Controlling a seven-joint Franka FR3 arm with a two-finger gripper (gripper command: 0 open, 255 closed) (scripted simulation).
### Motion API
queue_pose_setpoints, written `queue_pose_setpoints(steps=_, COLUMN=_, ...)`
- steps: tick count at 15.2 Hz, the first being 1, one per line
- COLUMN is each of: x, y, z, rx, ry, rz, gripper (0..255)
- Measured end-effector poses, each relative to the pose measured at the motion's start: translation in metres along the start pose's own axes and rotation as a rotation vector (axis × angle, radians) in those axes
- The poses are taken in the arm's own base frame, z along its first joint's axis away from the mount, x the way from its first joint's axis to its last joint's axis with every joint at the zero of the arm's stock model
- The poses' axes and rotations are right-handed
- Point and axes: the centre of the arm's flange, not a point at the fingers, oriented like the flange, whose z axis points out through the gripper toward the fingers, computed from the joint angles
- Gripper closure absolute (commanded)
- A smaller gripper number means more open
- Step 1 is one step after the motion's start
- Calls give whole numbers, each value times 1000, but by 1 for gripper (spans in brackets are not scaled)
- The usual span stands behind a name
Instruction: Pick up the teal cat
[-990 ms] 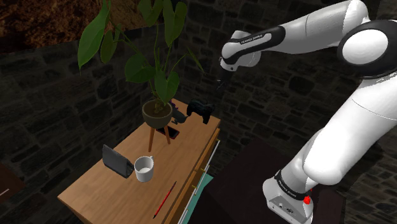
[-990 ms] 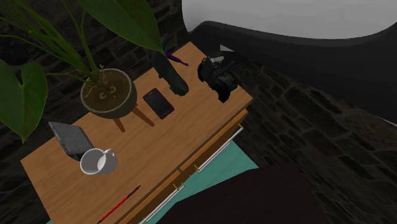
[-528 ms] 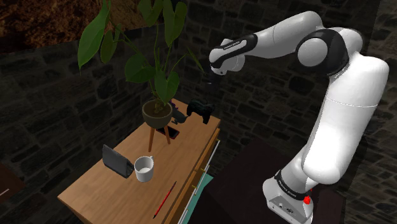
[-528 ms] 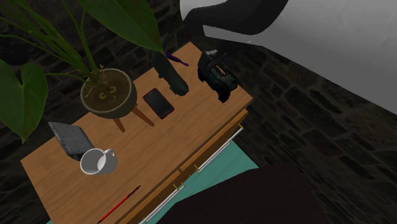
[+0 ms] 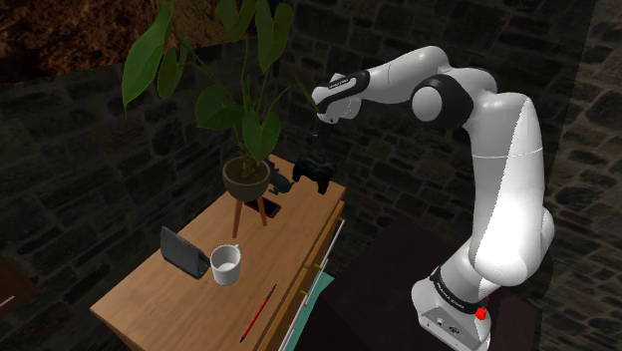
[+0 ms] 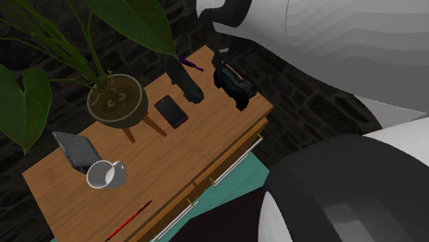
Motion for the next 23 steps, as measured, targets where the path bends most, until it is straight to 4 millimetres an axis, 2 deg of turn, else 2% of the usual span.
queue_pose_setpoints(steps=2, x=11, y=11, z=17, rx=4, ry=3, rz=-9, gripper=0)
queue_pose_setpoints(steps=4, x=14, y=13, z=30, rx=6, ry=3, rz=-11, gripper=0)
queue_pose_setpoints(steps=10, x=14, y=19, z=57, rx=7, ry=4, rz=-12, gripper=0)
queue_pose_setpoints(steps=11, x=13, y=19, z=58, rx=7, ry=4, rz=-12, gripper=255)
queue_pose_setpoints(steps=21, x=13, y=20, z=58, rx=6, ry=5, rz=-12, gripper=255)
queue_pose_setpoints(steps=23, x=14, y=18, z=52, rx=7, ry=3, rz=-12, gripper=255)
